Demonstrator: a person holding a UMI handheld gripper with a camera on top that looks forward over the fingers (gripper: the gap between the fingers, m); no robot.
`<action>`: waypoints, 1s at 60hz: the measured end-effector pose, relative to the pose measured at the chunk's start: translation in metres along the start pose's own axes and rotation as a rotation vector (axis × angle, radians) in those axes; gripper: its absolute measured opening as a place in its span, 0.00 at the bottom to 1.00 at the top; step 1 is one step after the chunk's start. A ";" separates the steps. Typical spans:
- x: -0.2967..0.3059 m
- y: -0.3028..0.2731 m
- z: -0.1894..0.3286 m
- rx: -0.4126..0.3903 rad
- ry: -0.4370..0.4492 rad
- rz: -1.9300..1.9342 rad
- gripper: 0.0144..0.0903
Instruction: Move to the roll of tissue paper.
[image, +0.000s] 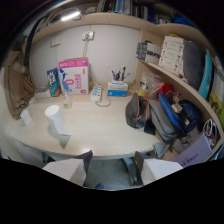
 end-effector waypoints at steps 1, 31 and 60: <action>0.000 0.000 0.000 0.001 0.001 0.001 0.95; -0.144 0.007 0.042 0.049 -0.092 -0.031 0.95; -0.292 -0.006 0.122 0.119 -0.159 -0.075 0.95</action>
